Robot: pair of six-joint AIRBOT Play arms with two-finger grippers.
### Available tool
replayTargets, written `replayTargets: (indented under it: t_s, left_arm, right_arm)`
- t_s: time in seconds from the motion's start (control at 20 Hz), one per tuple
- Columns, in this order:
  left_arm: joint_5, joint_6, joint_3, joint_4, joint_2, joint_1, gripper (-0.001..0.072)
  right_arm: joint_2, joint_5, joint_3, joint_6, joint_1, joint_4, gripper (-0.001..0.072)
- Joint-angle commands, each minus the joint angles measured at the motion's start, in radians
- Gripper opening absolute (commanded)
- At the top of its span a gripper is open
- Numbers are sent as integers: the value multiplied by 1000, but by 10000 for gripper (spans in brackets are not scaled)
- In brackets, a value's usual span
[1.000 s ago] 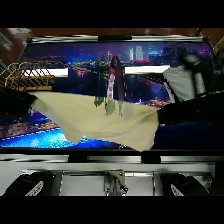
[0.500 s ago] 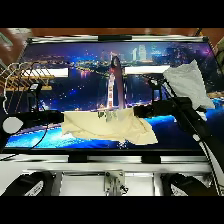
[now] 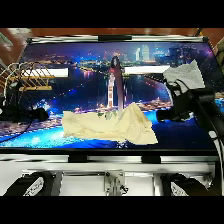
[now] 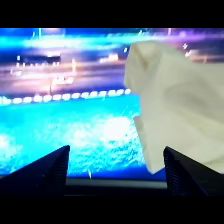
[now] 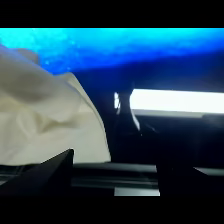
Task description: Fold the shirts.
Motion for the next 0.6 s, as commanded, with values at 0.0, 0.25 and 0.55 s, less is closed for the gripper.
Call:
replayTargets:
  t_s: [0.0, 0.25, 0.55]
  left_arm:
    - [-51, 92, -151, -161, 11, 78, 674]
    - [218, 108, -338, -349, -39, -5, 673]
    - [325, 108, -332, -355, -194, -121, 507]
  right_arm:
    - [78, -82, -134, -51, -216, 217, 606]
    - [87, -102, -257, -101, -285, 325, 606]
    - [87, -100, -257, -100, -286, 318, 611]
